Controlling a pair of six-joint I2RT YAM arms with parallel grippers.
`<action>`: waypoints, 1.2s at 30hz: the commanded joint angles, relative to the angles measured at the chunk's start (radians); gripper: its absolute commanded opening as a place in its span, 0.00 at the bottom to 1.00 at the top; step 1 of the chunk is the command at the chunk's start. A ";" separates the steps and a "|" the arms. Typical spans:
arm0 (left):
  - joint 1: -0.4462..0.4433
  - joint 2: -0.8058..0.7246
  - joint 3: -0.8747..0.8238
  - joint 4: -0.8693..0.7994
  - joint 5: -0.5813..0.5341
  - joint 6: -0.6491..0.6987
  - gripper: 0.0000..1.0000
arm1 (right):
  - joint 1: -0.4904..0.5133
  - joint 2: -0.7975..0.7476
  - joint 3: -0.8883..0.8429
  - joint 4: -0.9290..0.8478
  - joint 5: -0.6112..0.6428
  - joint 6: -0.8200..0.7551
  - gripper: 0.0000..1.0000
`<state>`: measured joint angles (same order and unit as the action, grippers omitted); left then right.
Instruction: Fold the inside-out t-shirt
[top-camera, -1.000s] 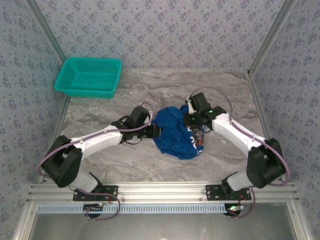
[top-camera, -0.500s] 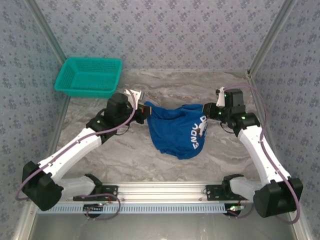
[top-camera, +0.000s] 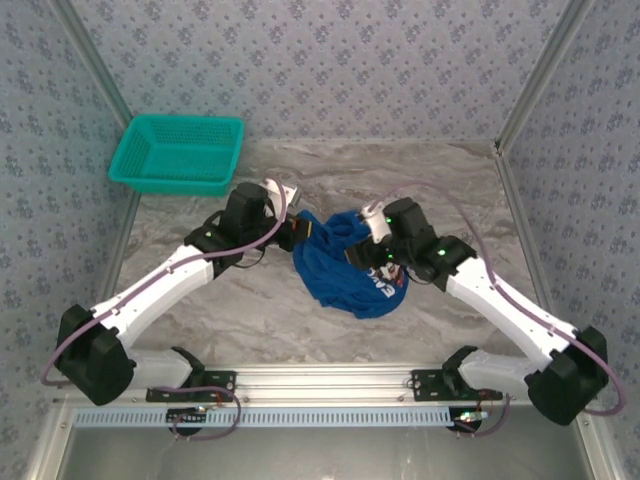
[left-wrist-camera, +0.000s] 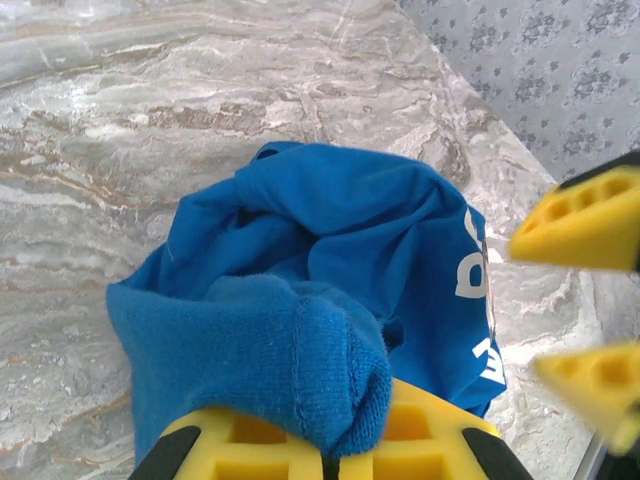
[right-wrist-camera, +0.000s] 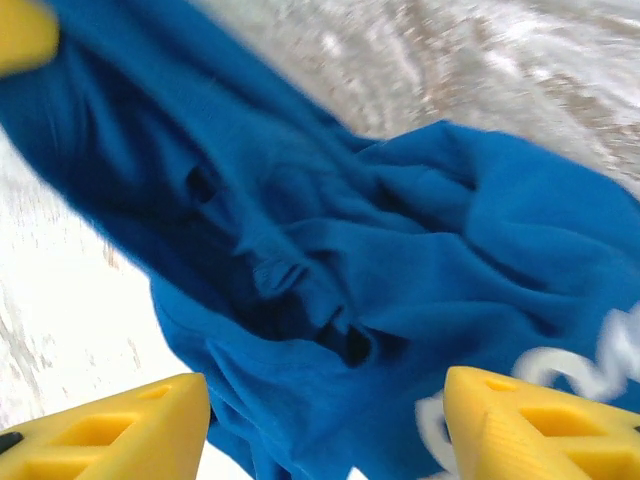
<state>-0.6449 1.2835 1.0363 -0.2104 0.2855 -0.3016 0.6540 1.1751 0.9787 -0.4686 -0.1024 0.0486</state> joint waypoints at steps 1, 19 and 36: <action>0.003 -0.019 0.030 -0.006 0.021 0.028 0.00 | 0.035 0.068 0.033 0.066 0.006 -0.117 0.64; 0.003 -0.076 0.018 0.081 -0.090 0.015 0.05 | -0.143 0.154 0.299 0.110 0.128 0.071 0.00; -0.085 0.151 -0.028 0.248 0.029 0.216 0.57 | -0.368 0.162 0.374 -0.028 -0.014 0.196 0.00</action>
<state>-0.7307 1.3499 0.9638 -0.0296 0.3077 -0.1623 0.2920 1.3544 1.3331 -0.4599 -0.0753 0.2325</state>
